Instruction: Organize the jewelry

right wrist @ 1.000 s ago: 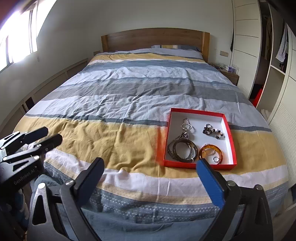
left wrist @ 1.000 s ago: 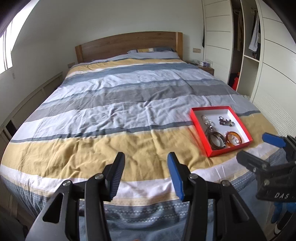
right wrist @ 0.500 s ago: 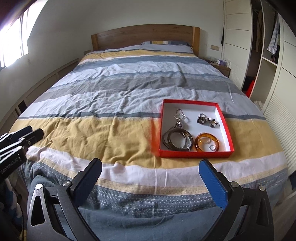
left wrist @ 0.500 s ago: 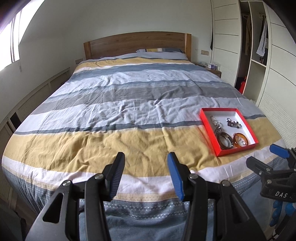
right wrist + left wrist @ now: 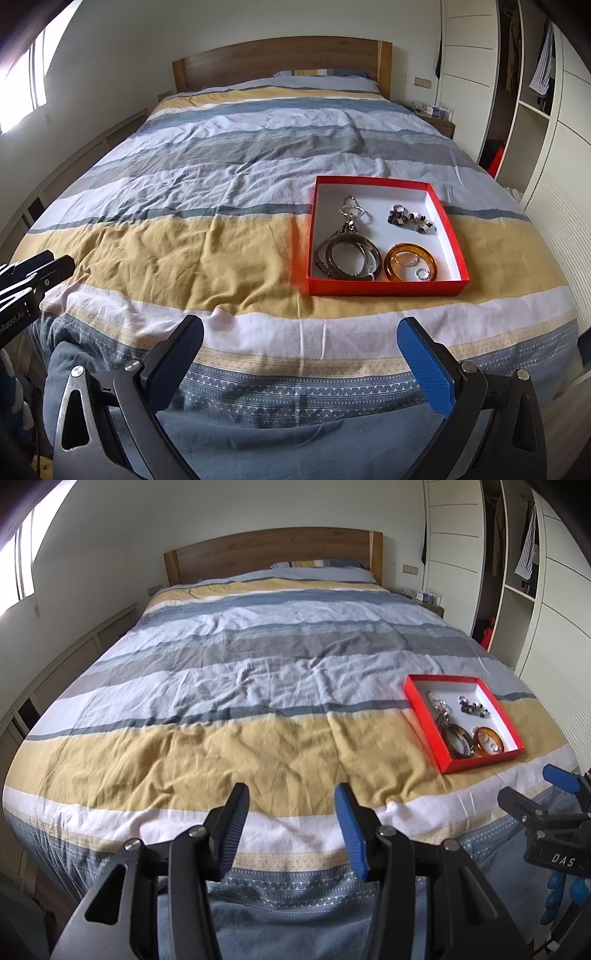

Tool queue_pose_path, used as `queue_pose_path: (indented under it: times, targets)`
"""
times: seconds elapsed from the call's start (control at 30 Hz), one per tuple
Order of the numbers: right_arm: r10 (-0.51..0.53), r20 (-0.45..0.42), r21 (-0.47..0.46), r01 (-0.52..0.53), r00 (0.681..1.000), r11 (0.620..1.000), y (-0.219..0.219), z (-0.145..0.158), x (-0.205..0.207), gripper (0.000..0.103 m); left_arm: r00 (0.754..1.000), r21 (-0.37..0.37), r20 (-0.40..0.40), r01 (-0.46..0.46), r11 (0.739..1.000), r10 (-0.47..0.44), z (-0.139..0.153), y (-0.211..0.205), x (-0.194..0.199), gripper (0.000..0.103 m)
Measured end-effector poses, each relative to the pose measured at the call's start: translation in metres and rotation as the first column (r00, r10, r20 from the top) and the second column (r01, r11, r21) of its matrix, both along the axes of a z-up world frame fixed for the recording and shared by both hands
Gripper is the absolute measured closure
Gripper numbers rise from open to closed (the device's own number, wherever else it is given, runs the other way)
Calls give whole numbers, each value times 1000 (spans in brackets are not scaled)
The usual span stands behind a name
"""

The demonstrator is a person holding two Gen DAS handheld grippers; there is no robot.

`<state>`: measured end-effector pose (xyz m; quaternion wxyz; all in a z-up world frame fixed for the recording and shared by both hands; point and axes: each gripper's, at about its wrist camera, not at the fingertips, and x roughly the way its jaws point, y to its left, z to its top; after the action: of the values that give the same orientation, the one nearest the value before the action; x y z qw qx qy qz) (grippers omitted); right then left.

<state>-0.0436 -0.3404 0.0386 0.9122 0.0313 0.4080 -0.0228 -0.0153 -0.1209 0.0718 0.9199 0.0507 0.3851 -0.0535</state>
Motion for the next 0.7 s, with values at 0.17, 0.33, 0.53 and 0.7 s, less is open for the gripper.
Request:
queue_pose_path:
  times: [0.17,0.33,0.53,0.7]
  targets:
    - [-7,-17,3,7,1000,1000,-3,-8,3,1,999,10,-32,7,1000,-6,-11,-3,3,57]
    - [-12,-30,7,12,999,1000,-6,-13,5,1,999,14,-52,6,1000,-5,-18,-3,6,57]
    - [-14,-42,8,15,999,1000,-6,-17,8,1,997,17,-71,9,1000,-8,-24,-3,9,57]
    - [-15,-46,6,15,999,1000,-6,-19,9,1,996,15,-85,10,1000,-9,-29,-2,11,57]
